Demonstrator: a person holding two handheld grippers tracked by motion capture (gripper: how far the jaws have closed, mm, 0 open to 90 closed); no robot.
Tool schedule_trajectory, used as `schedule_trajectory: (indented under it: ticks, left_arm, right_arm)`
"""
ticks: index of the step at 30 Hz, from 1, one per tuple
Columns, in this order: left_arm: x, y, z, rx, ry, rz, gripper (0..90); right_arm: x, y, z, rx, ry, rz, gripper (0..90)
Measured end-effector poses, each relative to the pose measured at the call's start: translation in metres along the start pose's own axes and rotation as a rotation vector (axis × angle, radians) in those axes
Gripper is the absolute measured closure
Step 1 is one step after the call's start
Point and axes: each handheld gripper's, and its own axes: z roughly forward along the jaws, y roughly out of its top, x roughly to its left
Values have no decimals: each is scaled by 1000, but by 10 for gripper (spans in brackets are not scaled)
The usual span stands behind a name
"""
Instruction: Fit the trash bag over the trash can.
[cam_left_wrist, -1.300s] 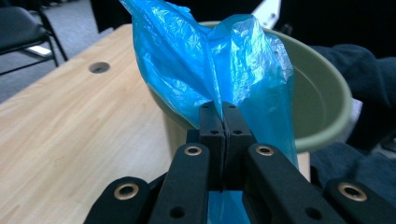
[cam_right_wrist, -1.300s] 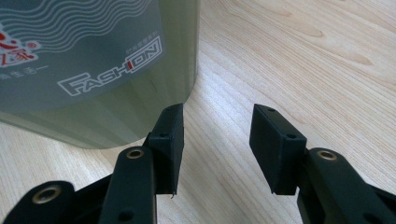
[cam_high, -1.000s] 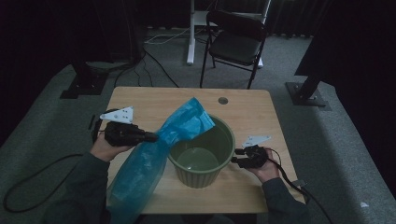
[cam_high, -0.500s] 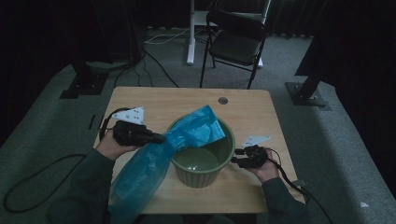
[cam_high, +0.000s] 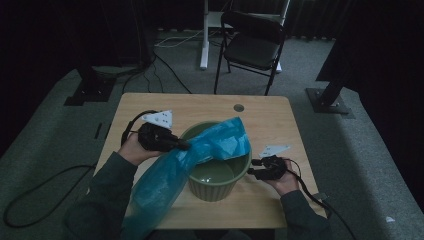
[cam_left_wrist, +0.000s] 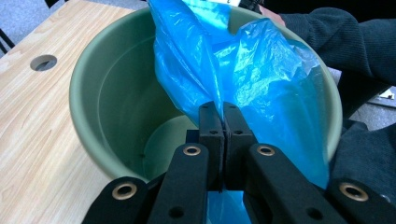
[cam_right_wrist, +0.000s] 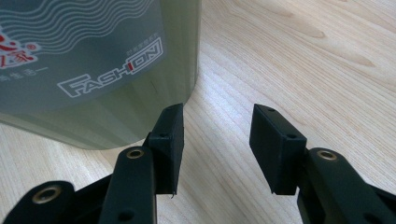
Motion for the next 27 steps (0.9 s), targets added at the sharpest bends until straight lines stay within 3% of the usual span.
schedule_trajectory:
  ticks: [7, 19, 27]
  left_arm:
    - [0, 2, 8, 17, -7, 8, 886]
    - [-7, -23, -20, -5, -7, -17, 885]
    - [-7, -11, -9, 25, -17, -1, 880]
  right_arm:
    - [0, 0, -1, -2, -3, -1, 543]
    - [0, 0, 0, 1, -2, -1, 542]
    - [0, 0, 0, -1, -1, 0, 542]
